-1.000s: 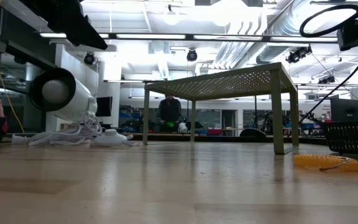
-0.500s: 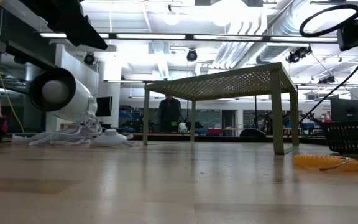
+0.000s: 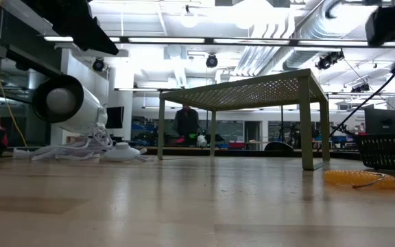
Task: Pick & Place Office Desk Supplies
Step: Put the yellow spring keychain into the black bin
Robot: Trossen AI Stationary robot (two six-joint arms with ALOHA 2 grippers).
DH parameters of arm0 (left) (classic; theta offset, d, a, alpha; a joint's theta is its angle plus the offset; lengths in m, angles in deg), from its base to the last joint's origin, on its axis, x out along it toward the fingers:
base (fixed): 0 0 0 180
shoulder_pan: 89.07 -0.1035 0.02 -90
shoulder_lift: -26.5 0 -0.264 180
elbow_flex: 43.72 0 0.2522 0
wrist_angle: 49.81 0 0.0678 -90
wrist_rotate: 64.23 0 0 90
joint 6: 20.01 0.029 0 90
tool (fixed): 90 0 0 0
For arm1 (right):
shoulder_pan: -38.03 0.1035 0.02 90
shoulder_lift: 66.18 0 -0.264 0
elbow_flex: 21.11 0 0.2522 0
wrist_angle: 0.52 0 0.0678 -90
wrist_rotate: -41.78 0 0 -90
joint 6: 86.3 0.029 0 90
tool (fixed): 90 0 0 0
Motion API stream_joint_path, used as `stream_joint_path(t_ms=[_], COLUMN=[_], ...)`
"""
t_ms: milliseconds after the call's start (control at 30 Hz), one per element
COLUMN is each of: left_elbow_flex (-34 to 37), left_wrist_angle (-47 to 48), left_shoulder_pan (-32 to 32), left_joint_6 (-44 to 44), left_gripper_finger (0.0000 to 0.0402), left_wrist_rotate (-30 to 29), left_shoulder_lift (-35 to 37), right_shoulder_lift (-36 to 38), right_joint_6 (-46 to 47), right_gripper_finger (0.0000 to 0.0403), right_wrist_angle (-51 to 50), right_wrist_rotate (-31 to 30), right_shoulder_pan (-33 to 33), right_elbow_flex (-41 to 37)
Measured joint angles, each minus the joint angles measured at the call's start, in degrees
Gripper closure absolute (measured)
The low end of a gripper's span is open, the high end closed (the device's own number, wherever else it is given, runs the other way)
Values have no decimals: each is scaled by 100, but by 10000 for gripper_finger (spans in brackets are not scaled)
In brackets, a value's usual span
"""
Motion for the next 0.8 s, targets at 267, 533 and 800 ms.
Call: stream_joint_path(t_ms=[267, 533, 800], left_elbow_flex=[0, 0, 0], left_wrist_angle=[0, -1, 1], left_shoulder_pan=[-2, -2, 0], left_joint_6=[-1, 1, 1], left_gripper_finger=[313, 313, 313], left_wrist_rotate=[0, 0, 0], left_shoulder_lift=[0, 2, 0], right_shoulder_lift=[-200, -612, -1068], right_joint_6=[-1478, -2811, -2867], right_gripper_finger=[323, 323, 323], right_wrist_angle=[1793, 3159, 3274], right_wrist_rotate=[-21, 73, 144], right_shoulder_pan=[-221, -547, -591], right_elbow_flex=[7, 7, 7])
